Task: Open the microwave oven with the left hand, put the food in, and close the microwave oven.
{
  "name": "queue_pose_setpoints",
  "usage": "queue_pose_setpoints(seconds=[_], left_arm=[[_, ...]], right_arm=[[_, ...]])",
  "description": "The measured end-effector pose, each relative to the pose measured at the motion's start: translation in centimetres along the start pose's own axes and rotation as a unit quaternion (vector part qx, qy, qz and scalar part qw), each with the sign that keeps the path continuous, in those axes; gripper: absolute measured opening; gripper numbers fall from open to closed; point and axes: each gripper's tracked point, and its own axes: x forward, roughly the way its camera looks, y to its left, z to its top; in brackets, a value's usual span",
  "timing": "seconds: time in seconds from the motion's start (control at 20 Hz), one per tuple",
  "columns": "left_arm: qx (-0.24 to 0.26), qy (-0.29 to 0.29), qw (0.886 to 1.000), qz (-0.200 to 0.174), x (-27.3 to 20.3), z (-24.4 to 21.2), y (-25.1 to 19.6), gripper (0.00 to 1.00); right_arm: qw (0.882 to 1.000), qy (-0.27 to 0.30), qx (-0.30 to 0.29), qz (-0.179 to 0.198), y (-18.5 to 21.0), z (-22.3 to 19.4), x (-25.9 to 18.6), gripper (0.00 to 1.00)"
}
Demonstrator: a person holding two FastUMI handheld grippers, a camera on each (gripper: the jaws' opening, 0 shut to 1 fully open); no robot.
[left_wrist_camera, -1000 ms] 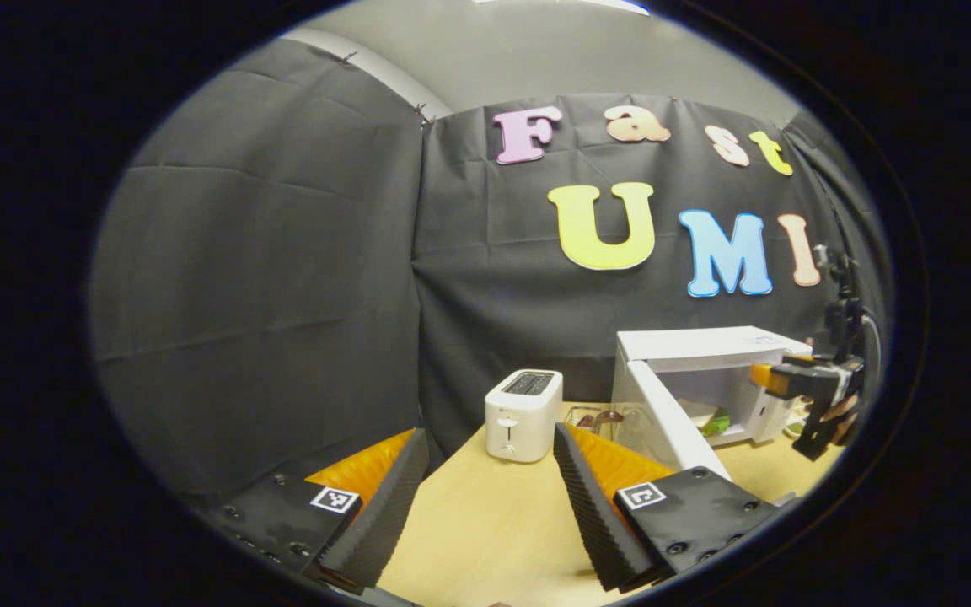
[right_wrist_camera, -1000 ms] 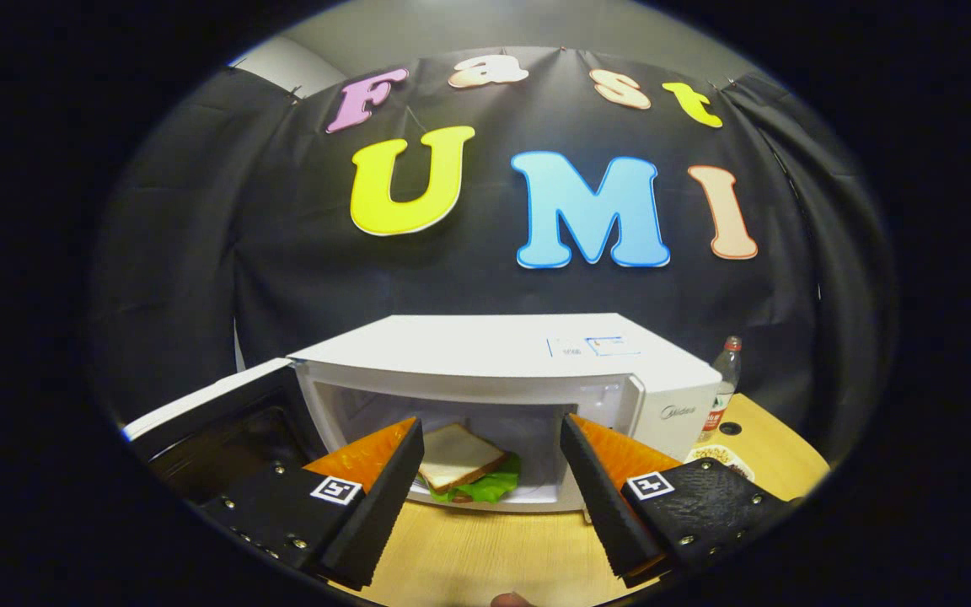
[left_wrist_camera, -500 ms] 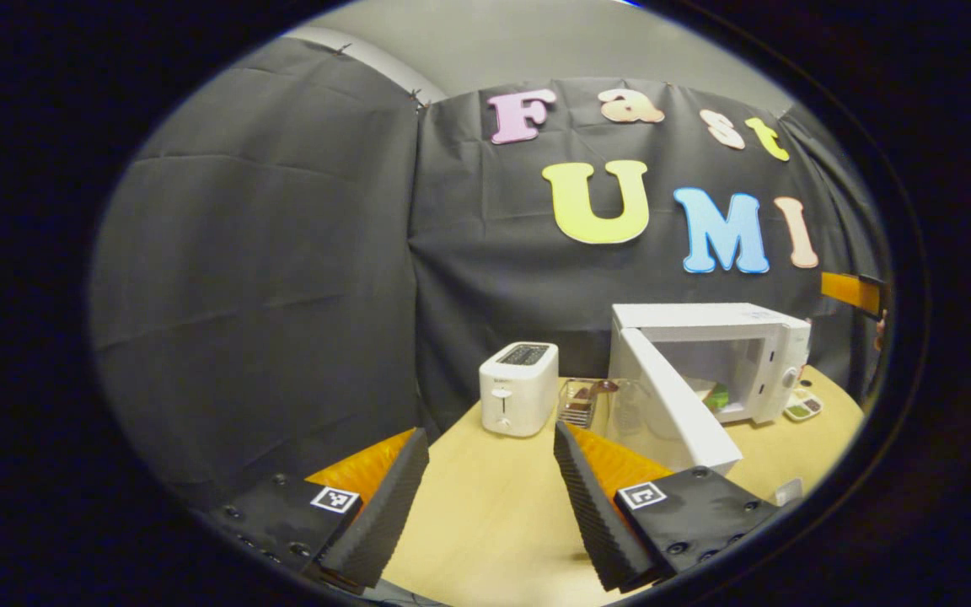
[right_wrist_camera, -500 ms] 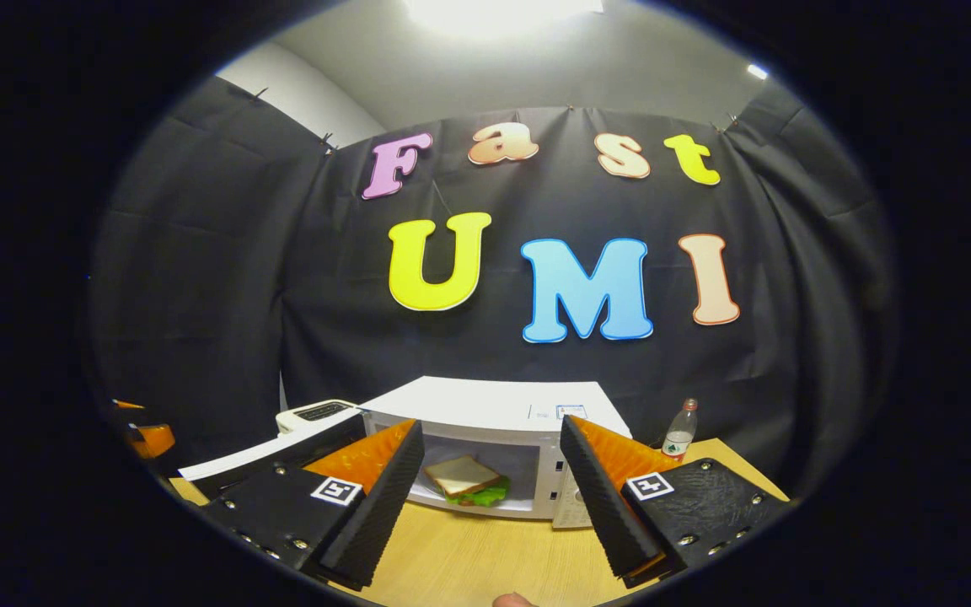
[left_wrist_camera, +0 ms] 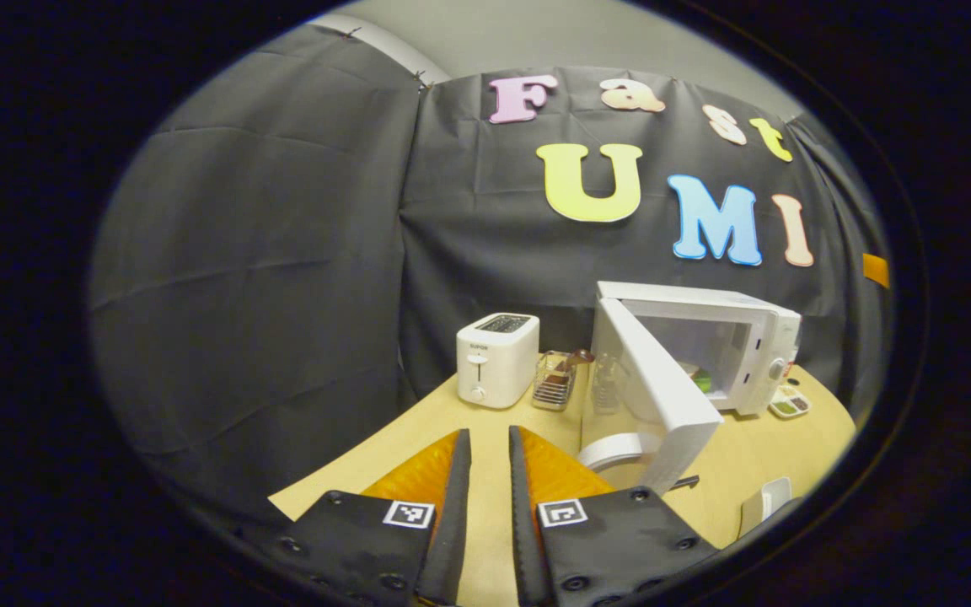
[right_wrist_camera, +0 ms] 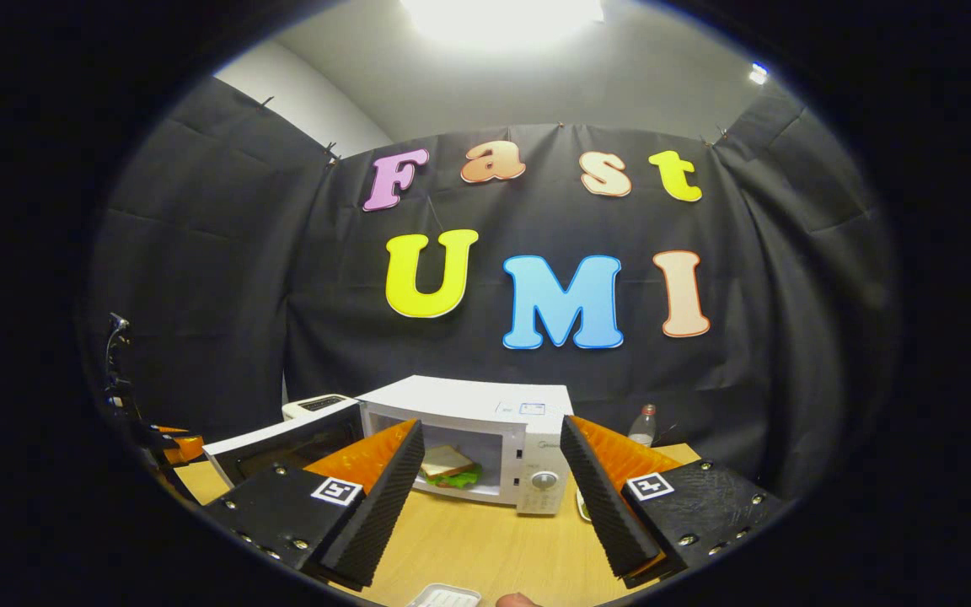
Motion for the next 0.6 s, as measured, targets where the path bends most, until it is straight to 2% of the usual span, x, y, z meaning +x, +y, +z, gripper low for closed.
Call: queue_pose_setpoints(seconds=[0.05, 0.1, 0.2, 0.3, 0.35, 0.4, 0.55, 0.6], left_arm=[[0.005, 0.006, 1.000, -0.003, 0.0, -0.4, -0.7, 0.31], [0.017, -0.001, 1.000, 0.016, 0.3, -0.8, -0.7, 0.29], [0.018, 0.020, 1.000, 0.001, 0.4, -1.7, -1.9, 0.10], [0.023, 0.021, 0.999, 0.006, 0.0, -1.8, -2.4, 0.07], [0.023, 0.022, 0.999, 0.005, 0.0, -1.9, -2.7, 0.12], [0.023, 0.021, 0.999, 0.004, -0.2, -1.8, -3.1, 0.08], [0.027, 0.021, 0.999, 0.004, -0.5, -1.6, -4.5, 0.07], [0.027, 0.020, 0.999, 0.001, -0.7, -1.5, -5.0, 0.12]], right_arm=[[1.000, 0.005, -0.001, -0.005, -0.8, -0.3, -0.6, 0.98], [1.000, 0.008, 0.000, -0.009, -1.6, -0.4, -1.1, 0.98], [1.000, 0.012, 0.003, -0.016, -3.0, -0.5, -2.1, 0.98], [1.000, 0.013, 0.003, -0.023, -4.3, -0.6, -3.0, 0.98], [1.000, 0.013, 0.003, -0.026, -4.8, -0.6, -3.3, 0.98], [1.000, 0.014, 0.004, -0.027, -5.3, -0.6, -3.7, 0.98], [1.000, 0.016, 0.009, -0.025, -6.1, -0.9, -4.5, 0.98], [1.000, 0.018, 0.010, -0.023, -6.3, -0.9, -4.7, 0.98]])
